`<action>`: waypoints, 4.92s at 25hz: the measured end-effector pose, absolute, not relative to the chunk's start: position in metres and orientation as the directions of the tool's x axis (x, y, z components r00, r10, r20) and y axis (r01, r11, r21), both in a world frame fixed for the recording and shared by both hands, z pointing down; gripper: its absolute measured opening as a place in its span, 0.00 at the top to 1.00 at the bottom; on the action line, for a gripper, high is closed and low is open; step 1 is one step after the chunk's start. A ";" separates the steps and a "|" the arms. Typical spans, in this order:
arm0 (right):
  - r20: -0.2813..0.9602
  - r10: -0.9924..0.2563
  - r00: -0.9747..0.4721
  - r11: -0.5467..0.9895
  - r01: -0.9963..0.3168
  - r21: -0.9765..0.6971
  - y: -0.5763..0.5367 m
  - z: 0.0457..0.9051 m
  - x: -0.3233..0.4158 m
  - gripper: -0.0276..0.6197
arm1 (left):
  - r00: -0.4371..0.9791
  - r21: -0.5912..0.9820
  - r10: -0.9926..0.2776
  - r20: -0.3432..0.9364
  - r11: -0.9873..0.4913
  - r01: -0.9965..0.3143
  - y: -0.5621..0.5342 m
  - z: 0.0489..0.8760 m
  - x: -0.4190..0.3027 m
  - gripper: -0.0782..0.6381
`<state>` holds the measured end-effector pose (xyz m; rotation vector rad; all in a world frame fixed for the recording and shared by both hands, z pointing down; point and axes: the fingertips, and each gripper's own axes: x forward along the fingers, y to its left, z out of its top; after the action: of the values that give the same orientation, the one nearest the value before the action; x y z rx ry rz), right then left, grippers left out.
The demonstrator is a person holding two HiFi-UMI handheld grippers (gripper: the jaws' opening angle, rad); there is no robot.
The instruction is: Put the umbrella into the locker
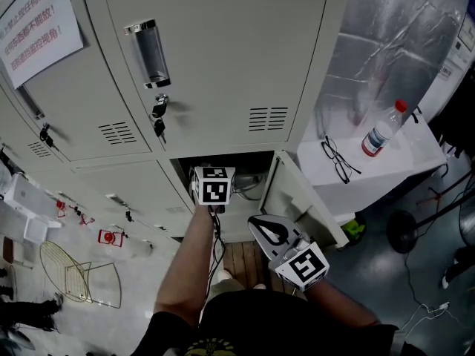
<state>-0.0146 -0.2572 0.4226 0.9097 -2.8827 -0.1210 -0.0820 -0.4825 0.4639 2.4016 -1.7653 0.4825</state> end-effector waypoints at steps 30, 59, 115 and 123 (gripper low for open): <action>0.063 -0.556 -0.829 0.831 -0.554 0.047 -0.233 0.421 -0.013 0.91 | 0.348 0.060 -0.808 0.475 -0.365 -0.929 -0.346 0.529 -0.079 0.28; 0.050 -0.550 -0.834 0.835 -0.546 0.072 -0.230 0.422 -0.011 0.91 | 0.304 0.057 -0.808 0.505 -0.320 -0.946 -0.346 0.554 -0.075 0.74; 0.086 -0.598 -0.797 0.801 -0.597 0.043 -0.266 0.430 -0.008 0.91 | 0.285 -0.026 -0.950 0.131 -0.290 -0.957 -0.366 0.448 -0.104 0.65; 0.031 -0.625 -0.780 0.779 -0.620 0.100 -0.267 0.405 -0.001 0.91 | 0.272 -0.139 -0.962 -0.024 -0.266 -0.954 -0.304 0.387 -0.098 0.81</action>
<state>-0.0013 -0.2668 0.4053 1.0169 -2.9032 -0.1292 -0.0979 -0.3036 0.3870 2.6026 -1.9725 0.1057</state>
